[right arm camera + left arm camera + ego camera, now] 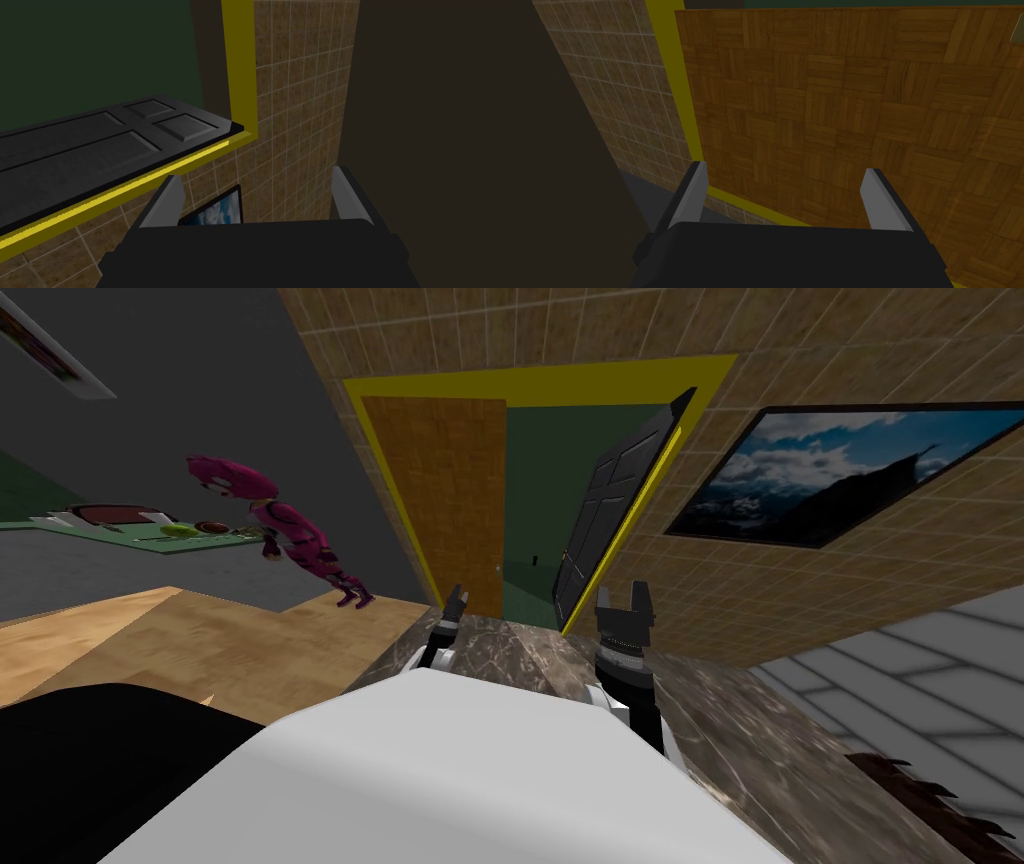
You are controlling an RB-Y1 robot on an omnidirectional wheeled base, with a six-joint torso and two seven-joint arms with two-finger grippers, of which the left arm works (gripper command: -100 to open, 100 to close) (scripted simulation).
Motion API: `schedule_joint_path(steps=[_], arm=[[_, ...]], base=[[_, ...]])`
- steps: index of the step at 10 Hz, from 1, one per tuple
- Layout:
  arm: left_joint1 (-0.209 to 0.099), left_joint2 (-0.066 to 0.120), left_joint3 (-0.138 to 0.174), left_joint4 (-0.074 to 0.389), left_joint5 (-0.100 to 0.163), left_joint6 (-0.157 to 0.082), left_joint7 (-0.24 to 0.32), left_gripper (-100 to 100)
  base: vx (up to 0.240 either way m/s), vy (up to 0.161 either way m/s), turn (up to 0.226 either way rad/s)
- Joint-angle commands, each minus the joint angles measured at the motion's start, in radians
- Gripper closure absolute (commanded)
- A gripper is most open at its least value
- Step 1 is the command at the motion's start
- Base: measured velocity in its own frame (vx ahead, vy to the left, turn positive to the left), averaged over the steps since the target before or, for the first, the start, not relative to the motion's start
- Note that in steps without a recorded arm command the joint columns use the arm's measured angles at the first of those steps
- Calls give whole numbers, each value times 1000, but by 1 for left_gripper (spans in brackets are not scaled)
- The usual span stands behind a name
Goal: Push the door open
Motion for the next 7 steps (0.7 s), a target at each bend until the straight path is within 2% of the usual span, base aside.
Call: schedule_joint_path(steps=[1,7], arm=[[-18,2,-3,44,2,-6,2,-100],[-83,13,-13,213,10,-31,14,-100]], base=[[100,11,20],[99,4,17]])
